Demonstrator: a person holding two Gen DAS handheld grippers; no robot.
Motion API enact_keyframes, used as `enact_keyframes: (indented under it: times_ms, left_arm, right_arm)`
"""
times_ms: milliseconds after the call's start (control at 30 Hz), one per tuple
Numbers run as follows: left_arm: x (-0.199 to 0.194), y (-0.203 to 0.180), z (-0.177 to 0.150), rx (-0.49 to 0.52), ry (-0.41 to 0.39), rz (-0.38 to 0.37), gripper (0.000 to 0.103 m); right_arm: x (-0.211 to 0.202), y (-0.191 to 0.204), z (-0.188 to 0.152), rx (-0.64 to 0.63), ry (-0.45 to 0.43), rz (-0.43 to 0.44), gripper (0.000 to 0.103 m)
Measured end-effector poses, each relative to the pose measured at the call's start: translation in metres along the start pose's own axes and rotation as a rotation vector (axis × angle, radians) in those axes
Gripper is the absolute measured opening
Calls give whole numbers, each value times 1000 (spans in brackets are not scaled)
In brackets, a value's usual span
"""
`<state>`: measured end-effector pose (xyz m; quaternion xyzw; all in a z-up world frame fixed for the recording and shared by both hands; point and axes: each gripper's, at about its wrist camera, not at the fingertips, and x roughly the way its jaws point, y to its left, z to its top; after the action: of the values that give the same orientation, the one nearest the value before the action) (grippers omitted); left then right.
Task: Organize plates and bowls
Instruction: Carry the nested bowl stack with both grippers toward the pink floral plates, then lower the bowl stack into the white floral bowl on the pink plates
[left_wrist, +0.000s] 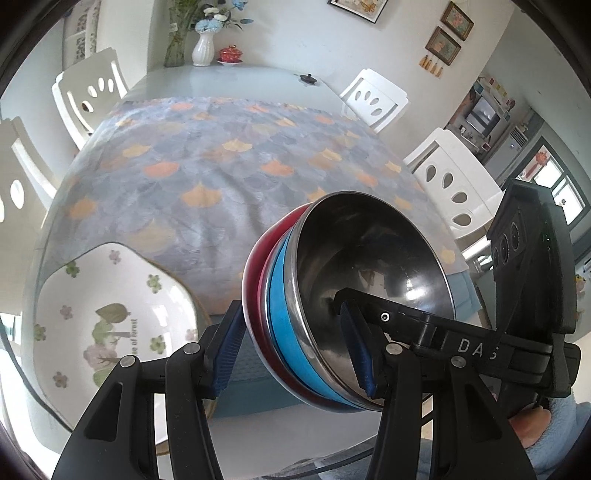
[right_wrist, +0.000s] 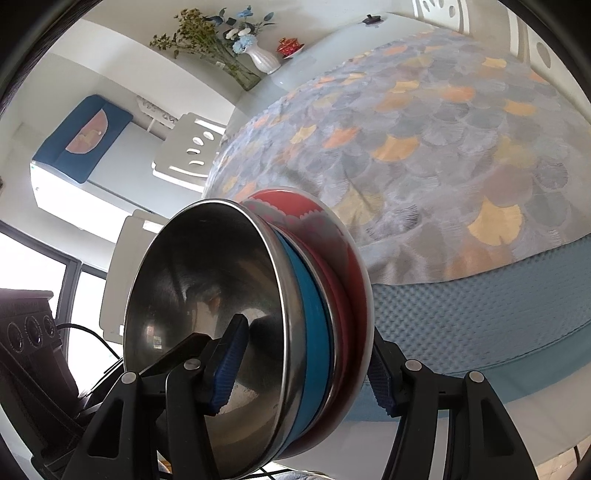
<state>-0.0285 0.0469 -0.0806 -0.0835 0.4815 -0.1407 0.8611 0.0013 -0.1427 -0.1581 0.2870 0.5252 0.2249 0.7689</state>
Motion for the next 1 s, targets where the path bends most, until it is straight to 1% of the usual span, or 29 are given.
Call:
enact_keyframes:
  times_ms: [133,400,533,600,800,867,1000]
  left_arm:
    - [-12,13,-4,-12,-19,24,49]
    - [-36,48,-20,-76,-44,96,49]
    - [-50,70,-32,-137,-62,146,49]
    - [-55,77,-36,-164,-68,162,49]
    - [-67,99,-48,-232,-87,215,49]
    - [-69,105,-52,-253,-84,228,49]
    - [-72,113,-58,-285,-82,242,49]
  right_arm:
    - [8,15,-5,-19,5,17,59]
    - [32,52,-17,-71,40,70,59]
    - [50,73,-21,-112,86,99,59]
    - [61,84,-24,-132,115,113,59]
    - [82,107,-29,-196,168,144,59]
    - [91,113,-34,-202,202,153,59]
    - [102,122,-37,-220,232,157,59]
